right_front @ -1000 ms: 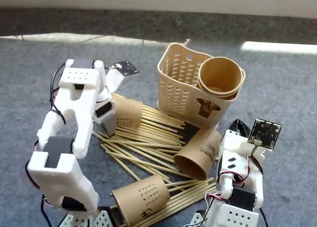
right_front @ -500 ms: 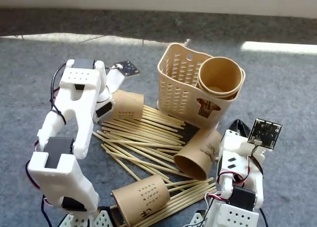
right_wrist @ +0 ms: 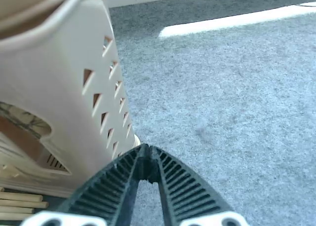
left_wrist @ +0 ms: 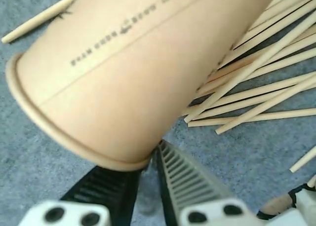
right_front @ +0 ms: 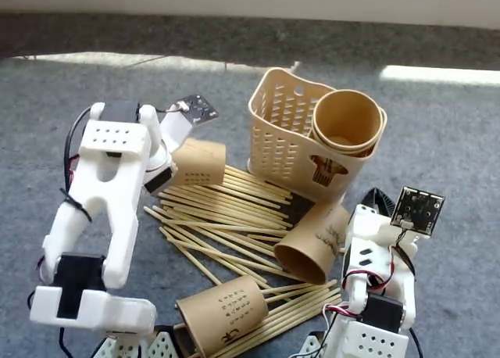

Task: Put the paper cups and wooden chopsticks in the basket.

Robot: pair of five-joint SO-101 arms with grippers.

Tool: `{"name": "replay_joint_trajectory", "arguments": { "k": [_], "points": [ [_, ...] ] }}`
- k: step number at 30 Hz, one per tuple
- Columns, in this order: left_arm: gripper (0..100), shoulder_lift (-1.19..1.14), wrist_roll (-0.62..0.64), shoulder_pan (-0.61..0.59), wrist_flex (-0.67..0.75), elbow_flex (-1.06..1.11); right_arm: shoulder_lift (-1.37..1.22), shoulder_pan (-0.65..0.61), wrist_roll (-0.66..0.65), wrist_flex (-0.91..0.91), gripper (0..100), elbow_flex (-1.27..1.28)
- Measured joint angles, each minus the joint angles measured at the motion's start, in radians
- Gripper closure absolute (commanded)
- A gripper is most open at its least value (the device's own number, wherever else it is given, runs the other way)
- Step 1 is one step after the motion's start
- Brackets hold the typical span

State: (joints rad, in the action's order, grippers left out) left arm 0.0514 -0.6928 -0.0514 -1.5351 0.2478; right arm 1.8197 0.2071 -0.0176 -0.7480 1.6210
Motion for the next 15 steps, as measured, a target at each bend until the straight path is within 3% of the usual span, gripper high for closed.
{"name": "replay_joint_trajectory", "arguments": {
  "k": [15],
  "points": [
    [100, 0.232, 0.0, 0.003, 0.003, 0.026, 0.0, 0.0, 0.0, 0.0, 98.8, 0.0]
  ]
}}
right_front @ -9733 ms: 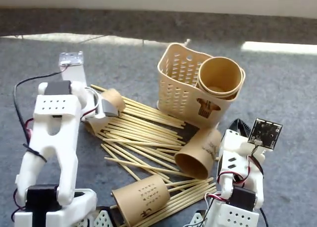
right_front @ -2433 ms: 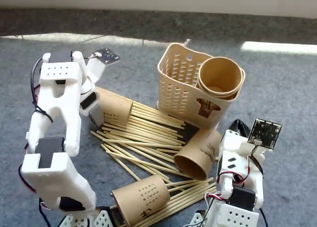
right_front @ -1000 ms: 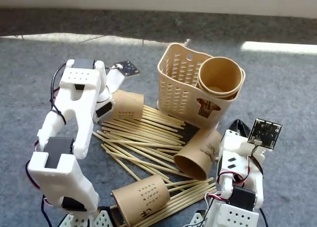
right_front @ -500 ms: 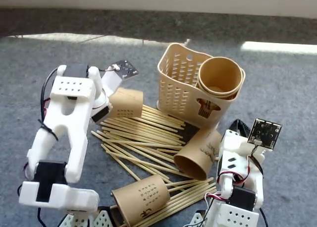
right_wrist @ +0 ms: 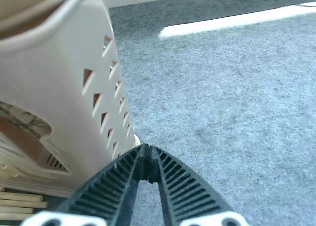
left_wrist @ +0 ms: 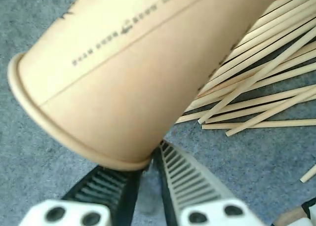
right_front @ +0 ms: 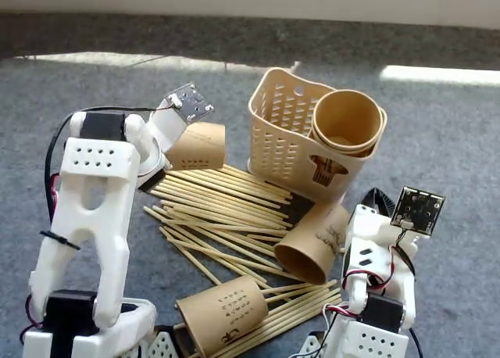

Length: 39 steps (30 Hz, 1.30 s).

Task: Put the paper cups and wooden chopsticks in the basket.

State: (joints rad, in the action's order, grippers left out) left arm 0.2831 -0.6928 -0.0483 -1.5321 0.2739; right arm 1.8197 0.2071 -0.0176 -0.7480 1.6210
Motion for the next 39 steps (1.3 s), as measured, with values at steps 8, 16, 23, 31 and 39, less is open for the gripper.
{"name": "replay_joint_trajectory", "arguments": {
  "k": [8, 16, 23, 31, 39],
  "points": [
    [100, 0.133, -0.003, 0.0, 0.0, 0.0, 0.0, 0.0, 0.0, 0.0, 98.8, 0.0],
    [100, 0.232, -0.003, 0.0, 0.011, 0.0, 0.0, 0.0, 0.0, 0.0, 98.8, 0.0],
    [100, 0.333, 0.035, 0.0, 0.124, 0.0, 0.0, 0.0, 0.0, 0.0, 98.8, 0.0],
    [100, 0.381, 0.094, 0.092, 0.227, 0.0, 0.0, 0.0, 0.0, 0.0, 98.8, 0.0],
    [100, 0.381, 0.095, 0.261, 0.236, -0.046, 0.0, 0.0, 0.0, 0.0, 98.8, 0.0]
  ]
}}
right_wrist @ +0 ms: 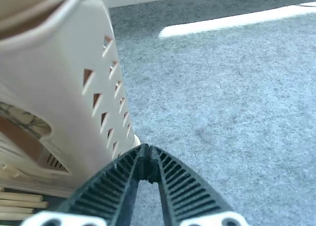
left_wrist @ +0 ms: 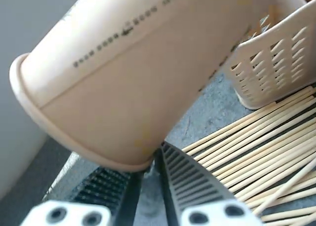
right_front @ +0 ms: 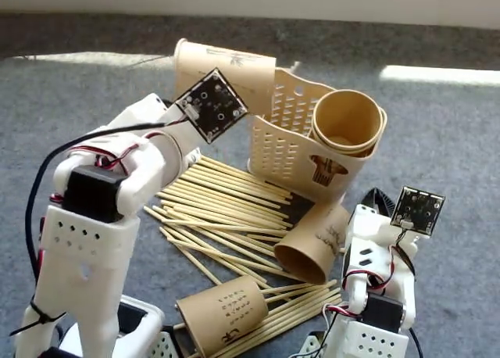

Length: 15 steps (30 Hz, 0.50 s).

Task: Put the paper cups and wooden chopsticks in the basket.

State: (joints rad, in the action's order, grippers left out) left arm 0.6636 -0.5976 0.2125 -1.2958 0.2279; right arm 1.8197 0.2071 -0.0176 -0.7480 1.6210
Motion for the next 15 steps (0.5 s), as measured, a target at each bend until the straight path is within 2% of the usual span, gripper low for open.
{"name": "replay_joint_trajectory", "arguments": {
  "k": [6, 15],
  "points": [
    [100, -0.014, 0.0, 0.071, 0.0, -0.02, 0.0, 0.0, 0.0, 0.0, 98.8, 0.0],
    [100, -0.264, 0.028, 0.08, -0.038, -0.259, 0.0, 0.0, 0.0, 0.0, 98.8, 0.0]
  ]
}}
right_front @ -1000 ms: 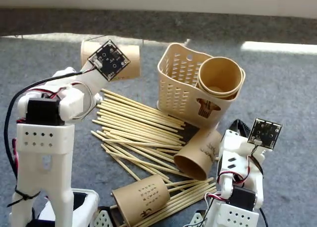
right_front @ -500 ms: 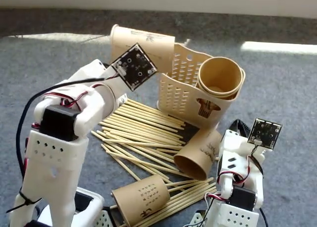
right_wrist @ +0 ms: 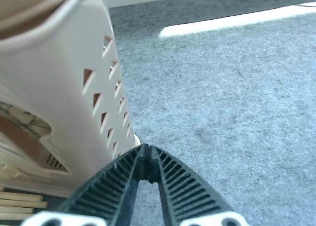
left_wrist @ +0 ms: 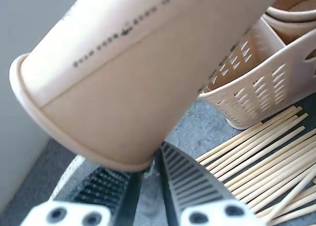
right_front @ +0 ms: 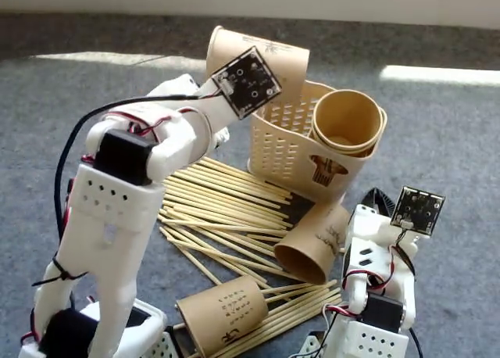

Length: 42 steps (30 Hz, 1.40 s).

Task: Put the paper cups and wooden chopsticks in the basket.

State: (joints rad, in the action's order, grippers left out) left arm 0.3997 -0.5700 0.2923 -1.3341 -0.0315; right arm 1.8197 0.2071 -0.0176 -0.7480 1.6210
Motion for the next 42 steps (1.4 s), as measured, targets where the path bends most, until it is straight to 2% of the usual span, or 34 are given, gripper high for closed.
{"name": "replay_joint_trajectory", "arguments": {
  "k": [5, 14, 23, 29, 42],
  "points": [
    [100, -0.121, 0.005, 0.054, -0.068, -0.127, 0.0, 0.0, -0.026, 0.0, 98.8, 0.0],
    [100, -0.279, 0.005, 0.129, -0.074, -0.241, 0.0, 0.0, -0.034, 0.0, 98.8, 0.0],
    [99, -0.293, 0.005, 0.137, -0.087, -0.245, 0.0, 0.0, -0.037, 0.0, 98.8, 0.0],
    [87, -0.293, 0.005, 0.178, -0.11, -0.245, 0.0, 0.0, -0.037, 0.0, 98.8, 0.0],
    [87, -0.296, 0.005, 0.181, -0.11, -0.267, 0.0, 0.0, -0.037, 0.0, 98.8, 0.0]
  ]
}}
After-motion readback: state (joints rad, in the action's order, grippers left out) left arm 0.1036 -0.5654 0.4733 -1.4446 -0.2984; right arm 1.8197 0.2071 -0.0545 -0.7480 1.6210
